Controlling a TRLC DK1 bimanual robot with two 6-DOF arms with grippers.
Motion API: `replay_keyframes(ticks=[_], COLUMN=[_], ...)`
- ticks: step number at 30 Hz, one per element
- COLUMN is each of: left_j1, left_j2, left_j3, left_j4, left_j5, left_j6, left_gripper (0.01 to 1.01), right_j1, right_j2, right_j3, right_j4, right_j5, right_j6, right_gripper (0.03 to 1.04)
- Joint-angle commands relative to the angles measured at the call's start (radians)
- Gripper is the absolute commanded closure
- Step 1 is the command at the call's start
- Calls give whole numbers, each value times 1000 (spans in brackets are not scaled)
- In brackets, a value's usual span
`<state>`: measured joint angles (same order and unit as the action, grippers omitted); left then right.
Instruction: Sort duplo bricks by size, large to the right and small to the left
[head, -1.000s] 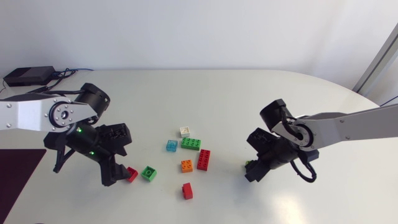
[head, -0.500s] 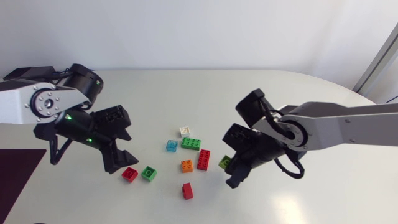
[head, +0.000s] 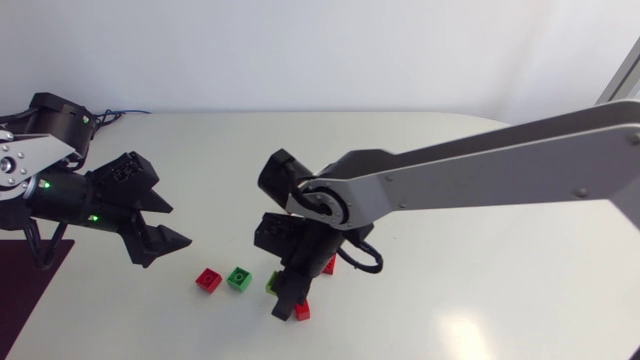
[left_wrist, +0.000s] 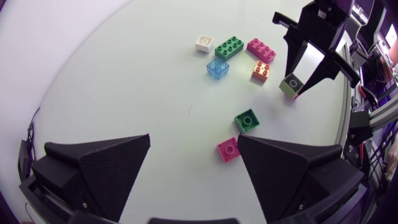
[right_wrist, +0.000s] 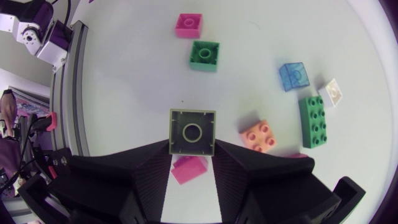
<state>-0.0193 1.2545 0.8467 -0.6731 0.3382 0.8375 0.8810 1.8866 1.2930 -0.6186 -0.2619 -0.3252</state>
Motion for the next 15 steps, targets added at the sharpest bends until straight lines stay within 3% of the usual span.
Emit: replay_keyframes(ticks=[1, 4, 7, 15], left_j1=[5, -11, -47, -251], left_j2=[-9, -7, 14, 178], left_j3=[-34, -32, -32, 60], left_j4=[-2, 6, 37, 70], left_j5=[19, 25, 27, 25], left_j6=[9, 0, -21, -94], left_gripper=[52, 52, 52, 54], right_j1=[27, 56, 58, -54], right_j2=[57, 86, 109, -60], right_j3=[54, 80, 103, 0], right_j4=[-36, -69, -96, -75], right_j5=[-20, -37, -37, -48], right_j6=[-12, -51, -54, -35], right_gripper=[652, 415, 61, 59])
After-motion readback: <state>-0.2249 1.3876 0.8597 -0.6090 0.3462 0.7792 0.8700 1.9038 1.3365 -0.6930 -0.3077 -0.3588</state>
